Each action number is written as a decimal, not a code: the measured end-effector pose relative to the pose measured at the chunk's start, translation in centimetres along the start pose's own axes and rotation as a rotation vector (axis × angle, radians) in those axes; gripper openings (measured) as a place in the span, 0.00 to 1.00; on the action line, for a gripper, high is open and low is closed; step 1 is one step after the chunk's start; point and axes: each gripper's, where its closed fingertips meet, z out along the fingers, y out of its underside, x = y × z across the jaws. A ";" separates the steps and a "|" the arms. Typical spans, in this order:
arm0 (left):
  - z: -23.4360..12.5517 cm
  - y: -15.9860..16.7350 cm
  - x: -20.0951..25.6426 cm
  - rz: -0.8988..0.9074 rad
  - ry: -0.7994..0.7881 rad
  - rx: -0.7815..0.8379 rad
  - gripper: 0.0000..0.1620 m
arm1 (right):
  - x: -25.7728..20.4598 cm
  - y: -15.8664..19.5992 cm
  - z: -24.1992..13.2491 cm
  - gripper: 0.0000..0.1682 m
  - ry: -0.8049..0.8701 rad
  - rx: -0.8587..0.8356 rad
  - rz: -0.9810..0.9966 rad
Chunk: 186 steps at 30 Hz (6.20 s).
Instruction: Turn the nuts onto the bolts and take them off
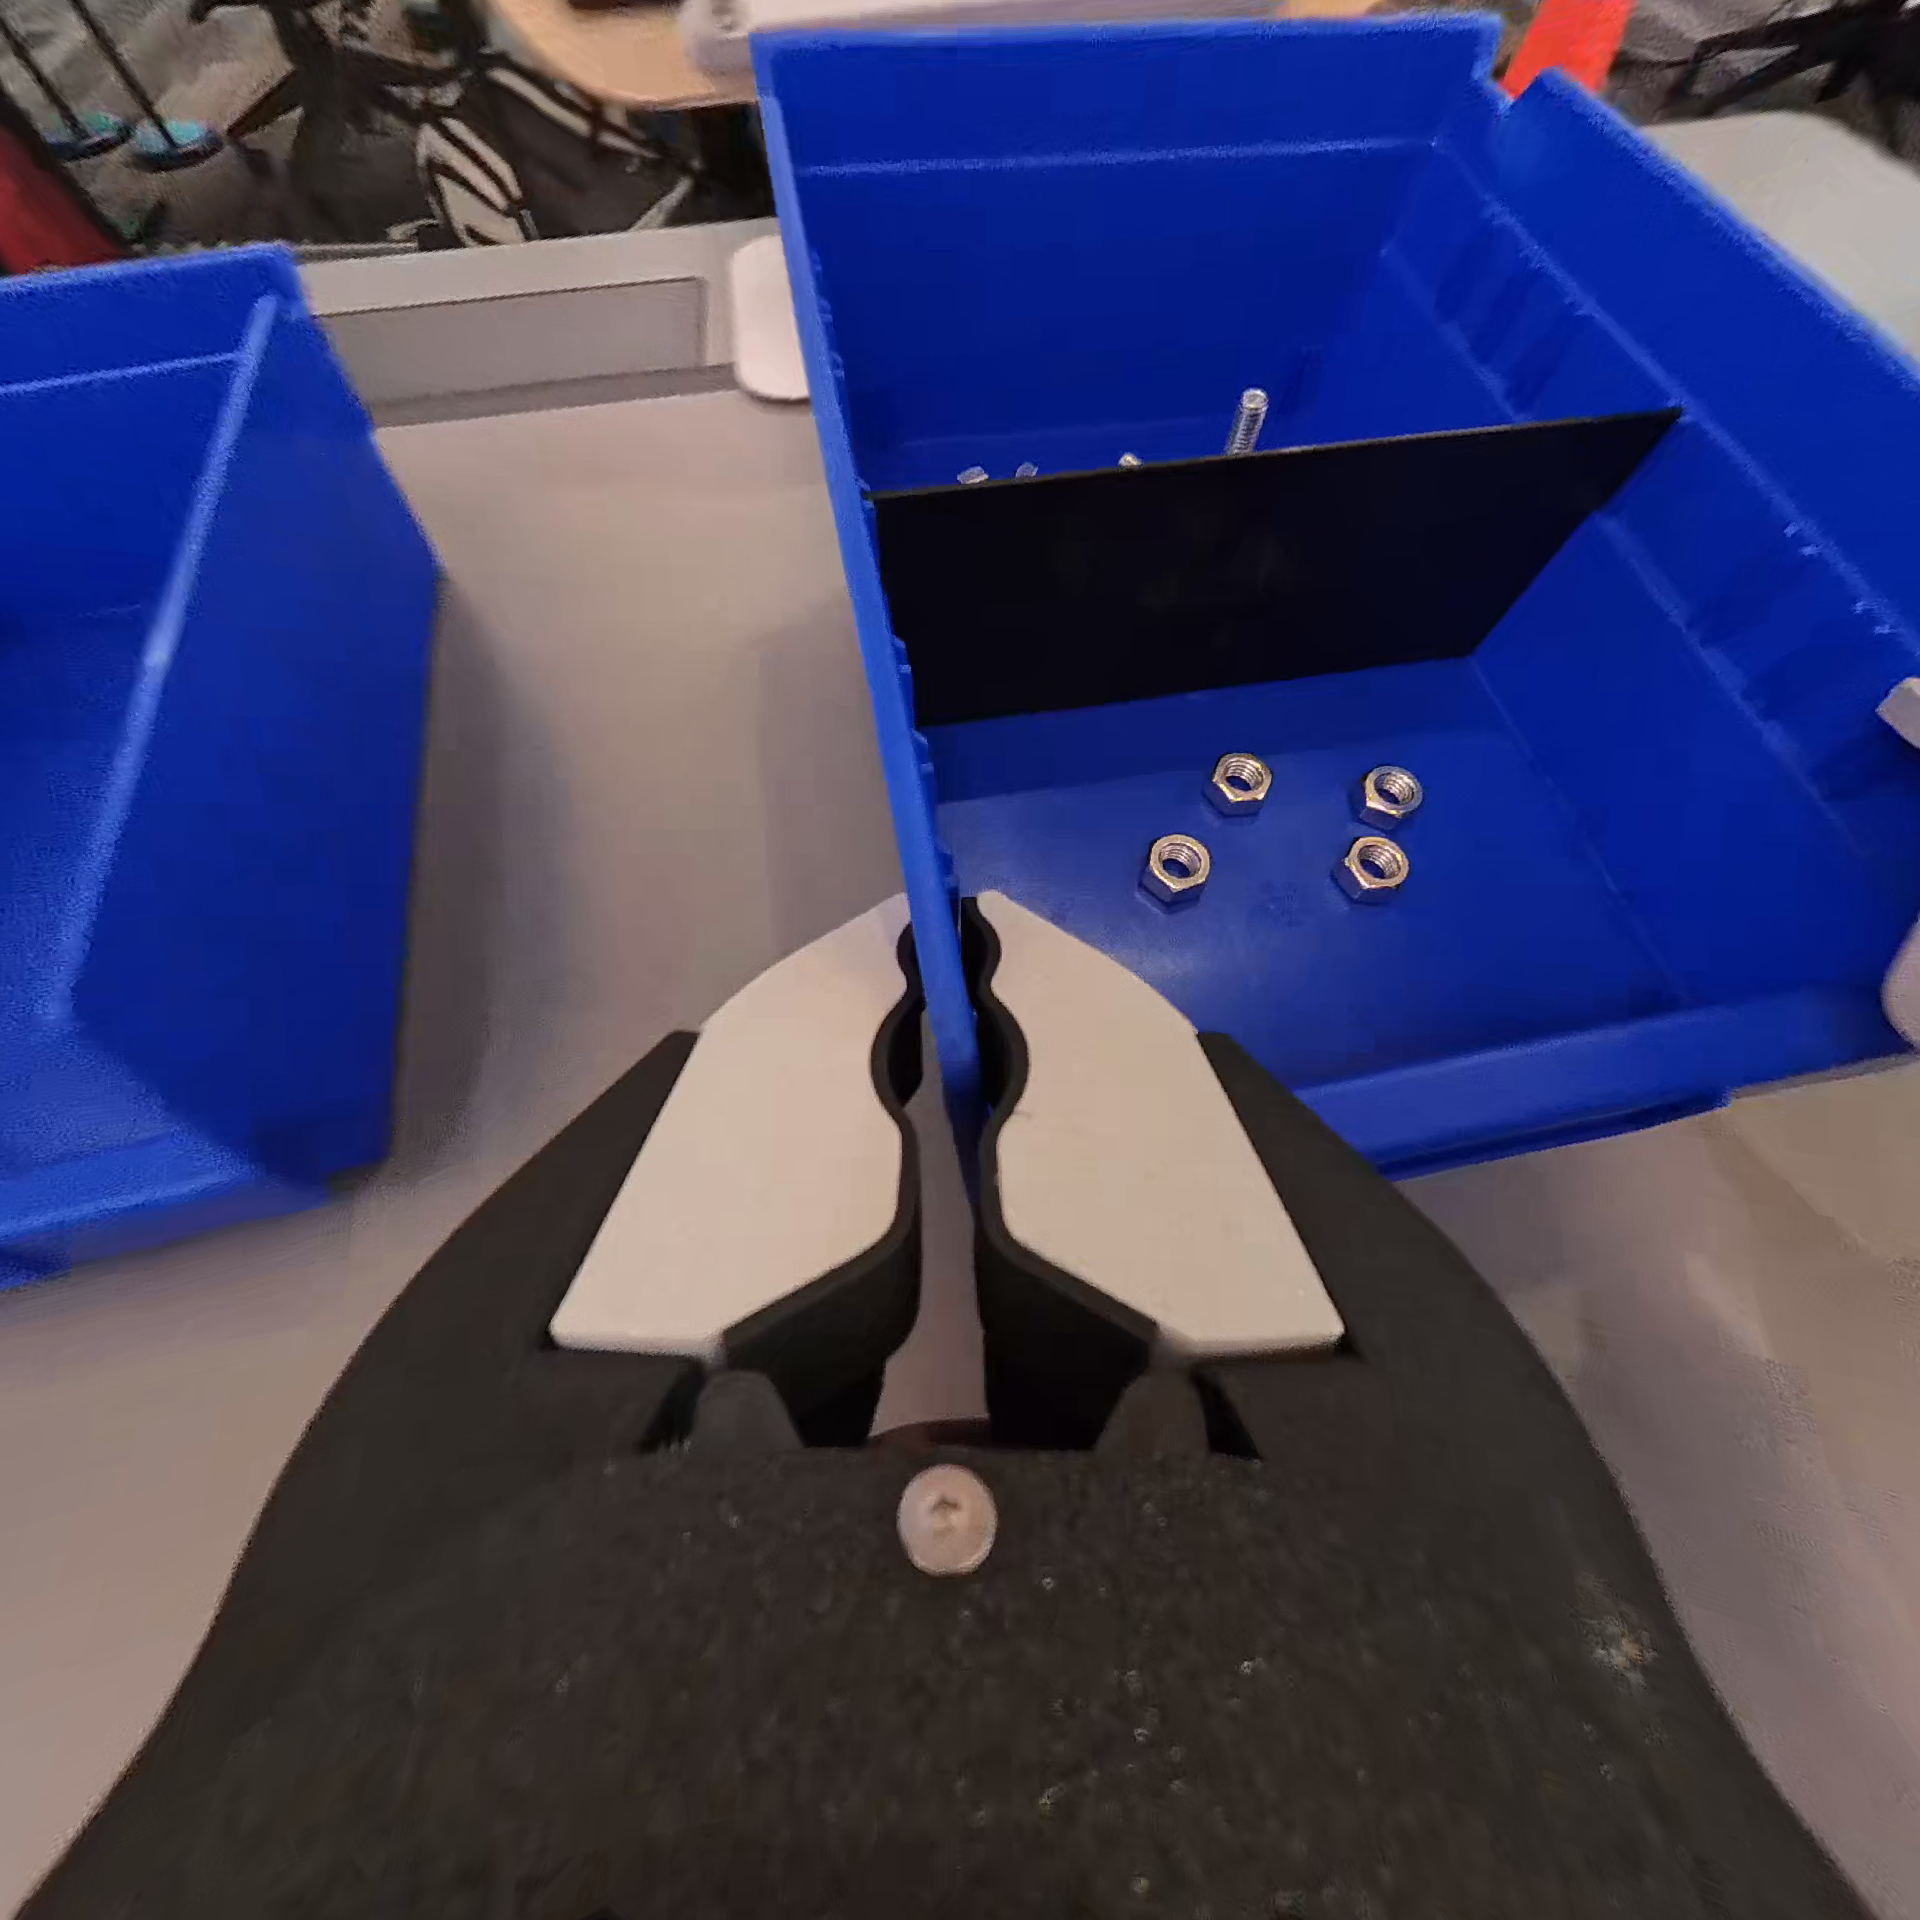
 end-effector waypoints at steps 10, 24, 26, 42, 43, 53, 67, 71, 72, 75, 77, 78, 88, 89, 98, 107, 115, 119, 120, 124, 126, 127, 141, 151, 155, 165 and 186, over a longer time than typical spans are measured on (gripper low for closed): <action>-0.6 4.0 -3.6 -0.085 0.118 -0.012 0.11 | -4.7 2.5 0.0 0.13 -0.184 -0.033 -0.119; -5.3 3.6 -29.6 -0.198 0.006 -0.007 0.35 | -22.7 6.5 -14.0 0.32 -0.849 0.136 -0.412; -3.6 3.2 -32.1 -0.185 -0.006 -0.006 0.19 | -26.0 8.7 -13.7 0.39 -0.879 0.067 -0.421; -2.8 2.3 -38.7 -0.172 -0.131 -0.022 0.41 | -31.2 10.8 -6.3 0.39 -0.712 -0.167 -0.218; -1.6 2.6 -38.7 -0.190 -0.079 -0.050 0.40 | -31.3 10.7 -6.0 0.39 -0.694 -0.161 -0.218; -2.6 5.9 -35.0 -0.197 -0.074 -0.157 0.03 | -33.8 9.2 -2.2 0.36 -0.523 -0.153 -0.218; -12.5 10.5 -31.5 -0.199 -0.212 -0.045 0.03 | -34.3 9.3 -1.8 0.03 -0.377 -0.196 -0.297; -15.2 7.2 -29.5 -0.167 -0.250 0.076 0.03 | -33.7 3.9 -4.2 0.03 -0.380 -0.056 -0.291; -15.9 5.4 -28.7 -0.144 -0.258 0.123 0.03 | -33.2 1.6 -5.1 0.03 -0.370 0.009 -0.299; -17.0 -1.9 -25.0 -0.046 -0.272 0.274 0.04 | -29.8 -6.3 -7.7 0.03 -0.313 0.207 -0.288; -15.9 -7.2 -20.8 0.026 -0.234 0.363 0.04 | -25.1 -11.2 -8.7 0.03 -0.223 0.330 -0.259; -14.9 -9.6 -18.2 0.053 -0.200 0.390 0.04 | -22.2 -13.1 -9.0 0.03 -0.172 0.369 -0.222; -0.7 -13.5 15.9 0.208 0.096 0.229 0.05 | 14.2 -15.8 -5.0 0.03 0.072 0.211 -0.083; 0.5 -12.4 18.6 0.216 0.127 0.184 0.05 | 17.2 -14.3 -4.5 0.03 0.076 0.156 -0.065; 9.2 -3.9 28.1 0.224 0.161 -0.060 0.04 | 29.1 -4.3 0.7 0.03 0.121 -0.106 -0.025; 7.4 -3.4 29.4 0.268 0.250 -0.011 0.31 | 30.1 -5.9 0.3 0.31 0.037 0.049 0.000; -5.2 -8.7 16.7 0.079 0.479 0.111 0.40 | 24.2 -16.5 -8.1 0.36 0.040 0.491 -0.143; -5.8 -8.0 2.3 0.088 0.126 0.199 0.42 | 13.3 -16.7 -8.2 0.41 -0.101 0.521 -0.179; -5.6 -6.8 -0.1 0.070 0.080 0.184 0.42 | 10.3 -15.8 -7.7 0.43 -0.141 0.500 -0.158; -3.7 -1.4 -3.6 -0.013 0.101 0.100 0.44 | 0.8 -7.4 -4.4 0.51 -0.224 0.245 -0.100; -2.3 0.7 -3.6 -0.008 0.124 0.052 0.43 | -1.9 -3.4 -3.6 0.52 -0.228 0.164 -0.139; -1.5 1.6 -3.4 -0.010 0.130 0.017 0.44 | -2.7 -1.9 -3.3 0.51 -0.217 0.138 -0.170; -0.4 1.7 -9.1 -0.055 0.039 -0.014 0.02 | -9.4 1.0 -1.6 0.03 -0.089 0.094 -0.227; -1.5 0.2 -25.9 0.007 -0.088 0.062 0.02 | -25.6 2.0 3.1 0.03 -0.191 0.064 -0.303; -0.5 0.8 -30.3 -0.050 -0.118 0.046 0.01 | -29.3 4.4 5.2 0.04 -0.209 -0.001 -0.367; 2.2 3.1 -32.9 -0.107 -0.085 0.015 0.03 | -31.6 6.7 6.1 0.07 -0.316 -0.087 -0.261; -6.8 -0.5 -14.4 -0.195 0.088 0.327 0.30 | 16.4 -8.5 -9.1 0.38 -0.017 0.271 -0.161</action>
